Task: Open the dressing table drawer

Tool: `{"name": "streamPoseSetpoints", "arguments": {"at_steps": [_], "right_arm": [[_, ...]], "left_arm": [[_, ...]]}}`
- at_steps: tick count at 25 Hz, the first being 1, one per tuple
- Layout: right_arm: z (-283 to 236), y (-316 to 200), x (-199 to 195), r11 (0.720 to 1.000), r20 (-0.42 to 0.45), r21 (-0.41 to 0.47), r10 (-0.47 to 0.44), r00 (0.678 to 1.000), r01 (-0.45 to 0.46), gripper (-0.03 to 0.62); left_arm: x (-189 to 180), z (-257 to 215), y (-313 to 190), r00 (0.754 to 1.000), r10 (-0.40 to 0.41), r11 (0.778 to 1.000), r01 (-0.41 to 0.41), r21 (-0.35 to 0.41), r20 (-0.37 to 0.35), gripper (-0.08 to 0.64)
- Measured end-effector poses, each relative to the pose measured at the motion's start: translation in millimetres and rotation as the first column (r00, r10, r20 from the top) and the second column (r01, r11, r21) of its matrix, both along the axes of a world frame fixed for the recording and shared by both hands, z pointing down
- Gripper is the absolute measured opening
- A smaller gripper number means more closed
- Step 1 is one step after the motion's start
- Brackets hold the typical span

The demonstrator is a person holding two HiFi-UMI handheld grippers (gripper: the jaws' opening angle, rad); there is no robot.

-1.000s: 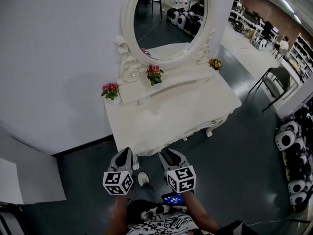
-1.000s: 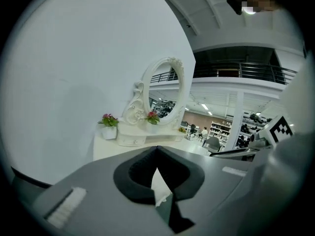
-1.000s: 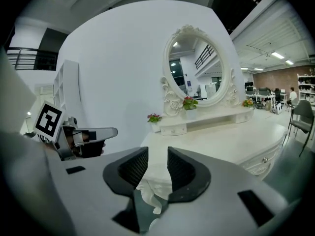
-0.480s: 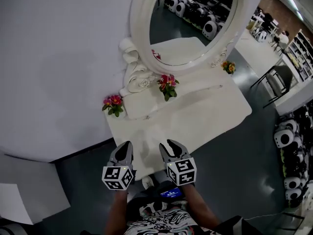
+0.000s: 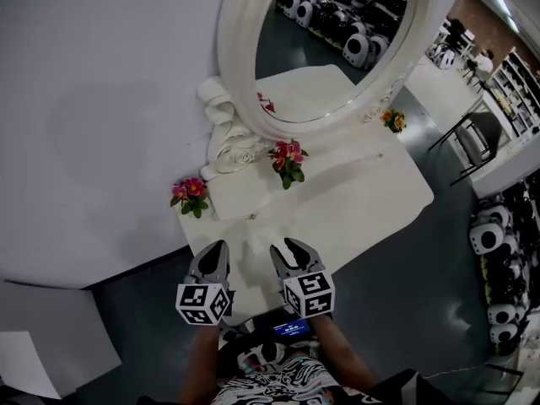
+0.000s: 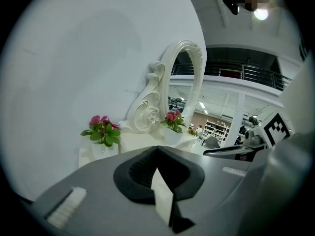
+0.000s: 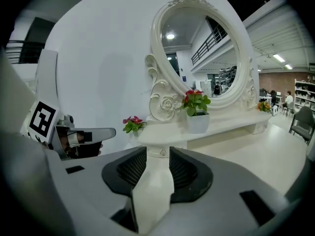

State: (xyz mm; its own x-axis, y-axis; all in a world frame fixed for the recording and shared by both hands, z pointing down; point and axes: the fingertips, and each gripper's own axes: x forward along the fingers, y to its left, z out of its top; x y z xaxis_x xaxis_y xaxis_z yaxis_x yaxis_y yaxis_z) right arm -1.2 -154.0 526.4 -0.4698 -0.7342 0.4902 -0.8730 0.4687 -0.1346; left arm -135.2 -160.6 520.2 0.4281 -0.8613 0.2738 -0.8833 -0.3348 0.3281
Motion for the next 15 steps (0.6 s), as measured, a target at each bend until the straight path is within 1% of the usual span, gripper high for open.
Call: {"name": "streamPoseSetpoints", "arguments": {"at_steps": [3, 8, 15], "right_arm": [[6.9, -7.7, -2.5, 1.0, -0.001, -0.014, -0.015, 1.0, 0.015, 0.146], [23.9, -21.2, -10.8, 0.998, -0.006, -0.041, -0.047, 0.999, 0.046, 0.146], [47.9, -42.8, -19.5, 0.994, -0.008, -0.086, -0.074, 0.997, 0.073, 0.146]], "left_arm": [[-0.2, 6.4, -8.2, 1.0, -0.009, 1.0, 0.009, -0.018, 0.018, 0.002], [-1.0, 16.7, -20.9, 1.0, -0.022, 0.999, 0.022, -0.031, 0.02, 0.002], [-1.8, 44.4, -33.7, 0.999, -0.03, 0.995, 0.033, -0.091, 0.032, 0.002]]}}
